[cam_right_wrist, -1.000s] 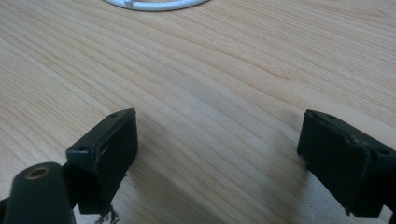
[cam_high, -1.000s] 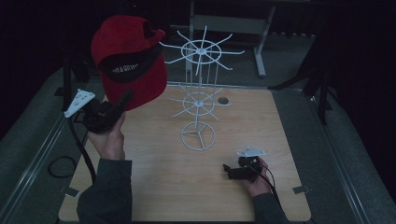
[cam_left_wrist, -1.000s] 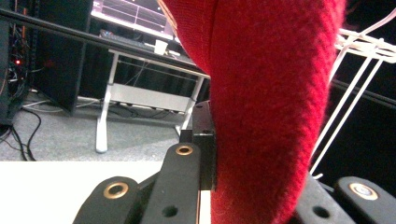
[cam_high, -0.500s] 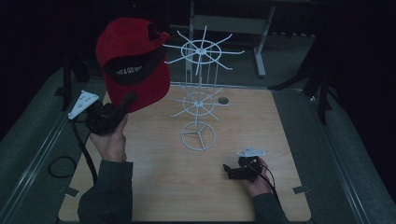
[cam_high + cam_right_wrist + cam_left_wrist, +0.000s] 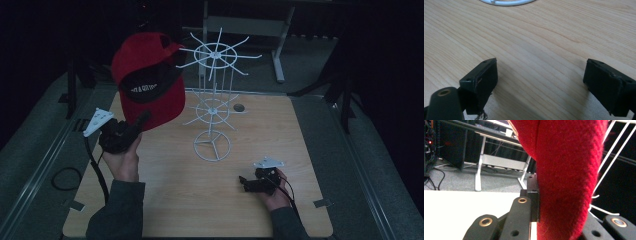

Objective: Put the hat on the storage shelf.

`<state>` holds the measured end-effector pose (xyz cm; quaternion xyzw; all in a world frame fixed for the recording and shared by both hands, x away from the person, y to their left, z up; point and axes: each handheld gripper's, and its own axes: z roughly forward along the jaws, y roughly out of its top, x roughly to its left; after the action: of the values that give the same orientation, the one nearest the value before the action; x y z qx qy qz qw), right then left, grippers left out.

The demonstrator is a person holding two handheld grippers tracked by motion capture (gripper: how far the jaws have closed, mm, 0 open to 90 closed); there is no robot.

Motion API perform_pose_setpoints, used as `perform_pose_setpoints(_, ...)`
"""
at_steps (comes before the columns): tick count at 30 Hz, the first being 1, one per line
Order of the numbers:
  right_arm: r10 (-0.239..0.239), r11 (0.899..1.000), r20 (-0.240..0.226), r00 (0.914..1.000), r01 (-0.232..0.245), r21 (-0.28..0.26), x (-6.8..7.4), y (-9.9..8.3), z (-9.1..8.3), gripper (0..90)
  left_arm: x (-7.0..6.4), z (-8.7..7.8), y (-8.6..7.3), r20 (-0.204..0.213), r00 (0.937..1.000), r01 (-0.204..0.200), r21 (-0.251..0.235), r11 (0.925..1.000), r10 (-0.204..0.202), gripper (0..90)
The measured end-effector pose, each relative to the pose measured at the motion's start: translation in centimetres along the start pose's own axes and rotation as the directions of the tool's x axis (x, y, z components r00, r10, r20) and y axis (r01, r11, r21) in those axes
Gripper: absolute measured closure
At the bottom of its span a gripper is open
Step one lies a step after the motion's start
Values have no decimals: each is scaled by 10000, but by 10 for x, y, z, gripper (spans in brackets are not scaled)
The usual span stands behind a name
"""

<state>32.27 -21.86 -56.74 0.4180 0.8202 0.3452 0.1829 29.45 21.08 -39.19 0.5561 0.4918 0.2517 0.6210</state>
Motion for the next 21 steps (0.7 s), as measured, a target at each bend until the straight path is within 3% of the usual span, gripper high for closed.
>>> perform_pose_setpoints(13, 3, 10000, 2, 10000, -3, -8, 0, 0, 0, 121, -6, 6, -25, 91, 10000, -42, 533, 9986, 37, 843)
perform_pose_setpoints(21, -7, 10000, -8, 10000, 7, -9, 0, 0, 0, 121, -8, 14, -47, 129, 9999, 11, 1180, 9930, -27, 841)
